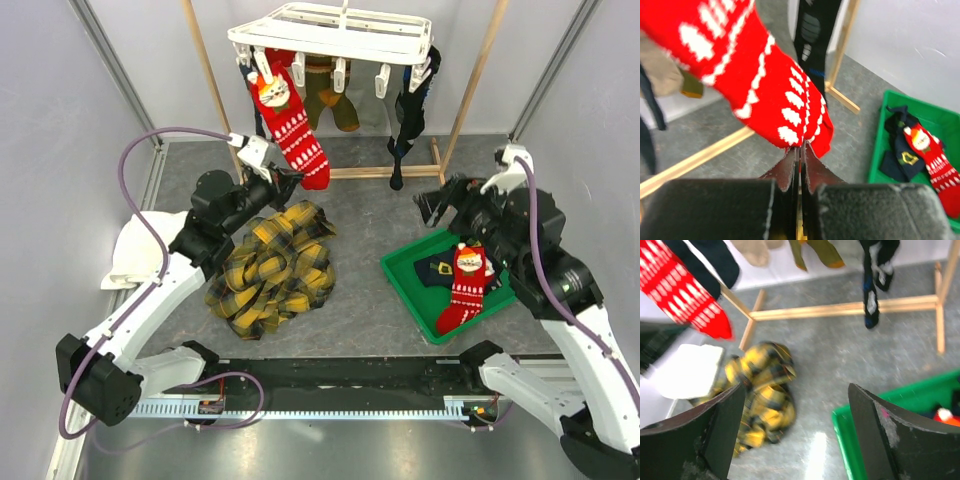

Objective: Remove the socks clipped to the hanger

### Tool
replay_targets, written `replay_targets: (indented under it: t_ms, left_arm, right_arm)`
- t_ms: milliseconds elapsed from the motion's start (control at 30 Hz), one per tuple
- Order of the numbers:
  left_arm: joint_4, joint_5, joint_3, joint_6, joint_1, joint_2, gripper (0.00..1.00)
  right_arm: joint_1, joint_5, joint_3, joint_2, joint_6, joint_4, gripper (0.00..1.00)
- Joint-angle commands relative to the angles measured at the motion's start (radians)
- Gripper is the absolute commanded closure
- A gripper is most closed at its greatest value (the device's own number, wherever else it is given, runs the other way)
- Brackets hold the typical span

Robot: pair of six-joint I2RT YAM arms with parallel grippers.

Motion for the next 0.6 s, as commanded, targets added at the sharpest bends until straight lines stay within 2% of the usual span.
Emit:
replay_targets:
  t_ms: [0,133,333,467,567]
  left_arm:
    - [0.058,-0.026,-0.019,0.015,-0.071,-0.033,0.98]
    - [0.059,-0.069,-0.018,0.044,-0.126,-0.03,0.98]
    - [0.068,-0.067,-0.015,0.045,-0.153,-0.033,0.98]
    - [0.07,-0.002,-0.009,-0.001,-0.157,-0.033,0.98]
    - [0.07,0.049,-0.007,-0.042,-0.155,-0.047,0.98]
  right_arm:
    - [0.0,-0.04,0.169,0.098,0.016,0.068,0.11]
    - [0.004,-0.061,0.321,0.189,0.05,0.091,0.16]
    - [0.078,-0.038,0.427,0.298,0.027,0.202,0.21]
    - [0.194,-0.082,0.357,0.34,-0.103,0.332,0.17]
    - [0.219,-0.145,0.254,0.34,-0.12,0.418,0.16]
